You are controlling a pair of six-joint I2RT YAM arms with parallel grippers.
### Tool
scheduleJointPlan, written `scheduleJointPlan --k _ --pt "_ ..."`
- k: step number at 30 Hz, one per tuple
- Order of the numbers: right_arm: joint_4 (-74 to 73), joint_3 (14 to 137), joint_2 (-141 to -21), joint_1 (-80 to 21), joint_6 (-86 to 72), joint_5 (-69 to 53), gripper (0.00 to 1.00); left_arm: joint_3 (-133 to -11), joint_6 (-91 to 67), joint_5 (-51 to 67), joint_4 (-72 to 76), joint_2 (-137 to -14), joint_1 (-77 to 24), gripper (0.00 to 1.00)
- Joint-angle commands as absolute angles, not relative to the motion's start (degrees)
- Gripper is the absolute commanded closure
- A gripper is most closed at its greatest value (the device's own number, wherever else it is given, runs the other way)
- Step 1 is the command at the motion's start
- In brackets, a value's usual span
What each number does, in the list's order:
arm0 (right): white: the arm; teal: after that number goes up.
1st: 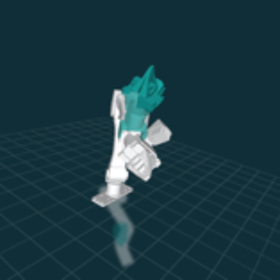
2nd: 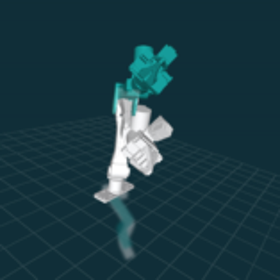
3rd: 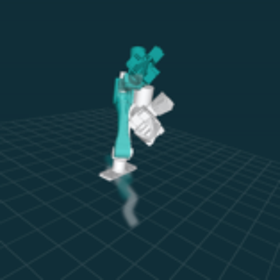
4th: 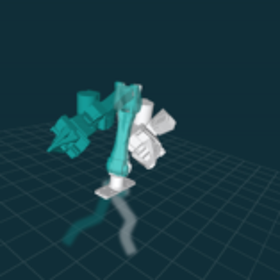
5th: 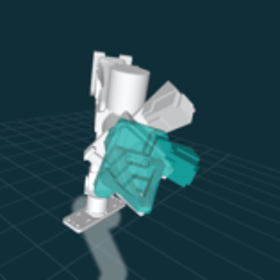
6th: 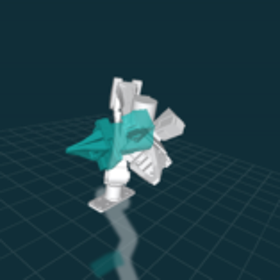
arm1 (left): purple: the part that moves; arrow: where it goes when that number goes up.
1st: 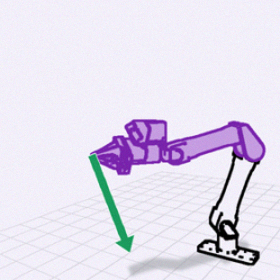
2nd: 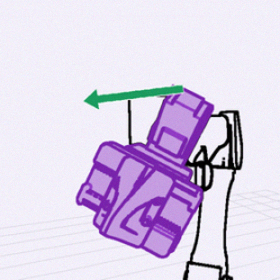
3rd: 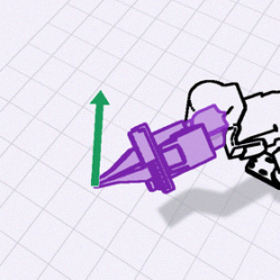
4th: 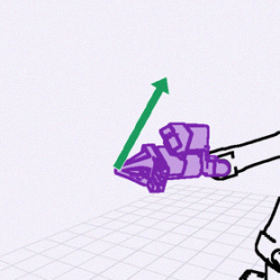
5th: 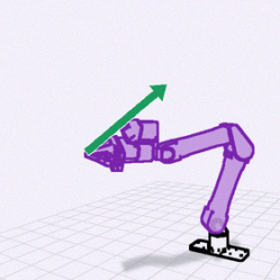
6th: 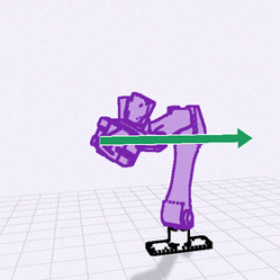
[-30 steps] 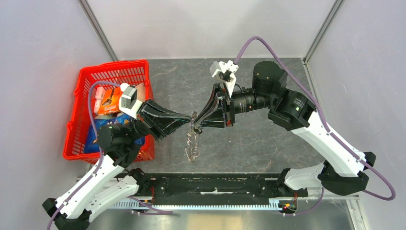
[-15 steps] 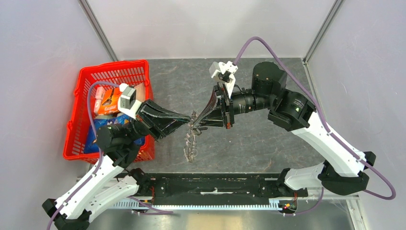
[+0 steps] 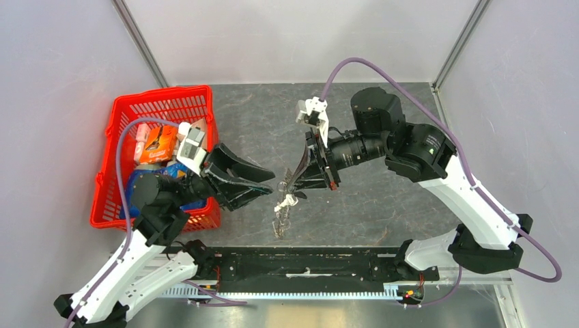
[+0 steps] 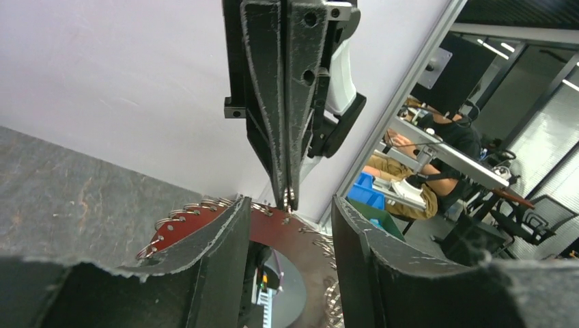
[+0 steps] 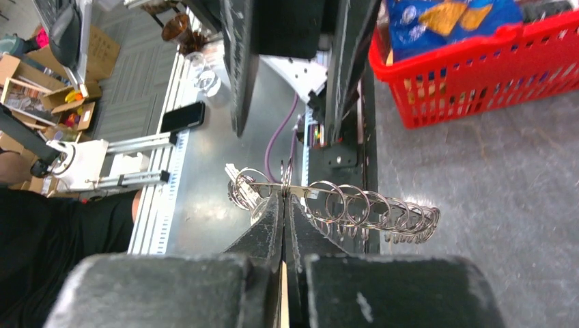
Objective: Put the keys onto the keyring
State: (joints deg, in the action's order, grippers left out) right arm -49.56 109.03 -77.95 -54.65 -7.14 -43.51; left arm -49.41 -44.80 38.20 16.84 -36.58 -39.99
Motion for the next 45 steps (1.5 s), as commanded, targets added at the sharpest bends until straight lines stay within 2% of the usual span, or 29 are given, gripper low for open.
scheduleJointPlan --k 1,11,22,33,41,45 --pt "-56.12 110.08 -76.65 -55.02 -3.84 -45.09 1.00 -54.50 -35.90 41.53 3.53 -34.77 -40.17 0.45" --pt "-60.28 104.49 -76.43 -55.06 -2.33 -52.49 1.00 -57.89 -31.37 47.22 -4.96 -38.53 -40.17 0.44" --pt "-59.64 103.95 -79.75 -55.20 -2.70 -54.59 1.00 -58.36 -30.50 52.85 -7.29 -43.94 -40.17 0.46" --pt "-58.45 104.67 -82.95 -55.28 -3.47 -53.76 1.00 -58.49 -30.95 56.96 -7.21 -44.13 -40.17 0.54" --pt "-57.26 104.86 -83.90 -55.27 -3.69 -53.01 1.00 -58.28 -29.80 57.73 -9.37 -43.50 -40.17 0.65" --pt "-57.11 104.86 -83.86 -55.28 -3.79 -52.74 1.00 -58.18 -28.78 57.74 -10.86 -43.26 -40.17 0.65"
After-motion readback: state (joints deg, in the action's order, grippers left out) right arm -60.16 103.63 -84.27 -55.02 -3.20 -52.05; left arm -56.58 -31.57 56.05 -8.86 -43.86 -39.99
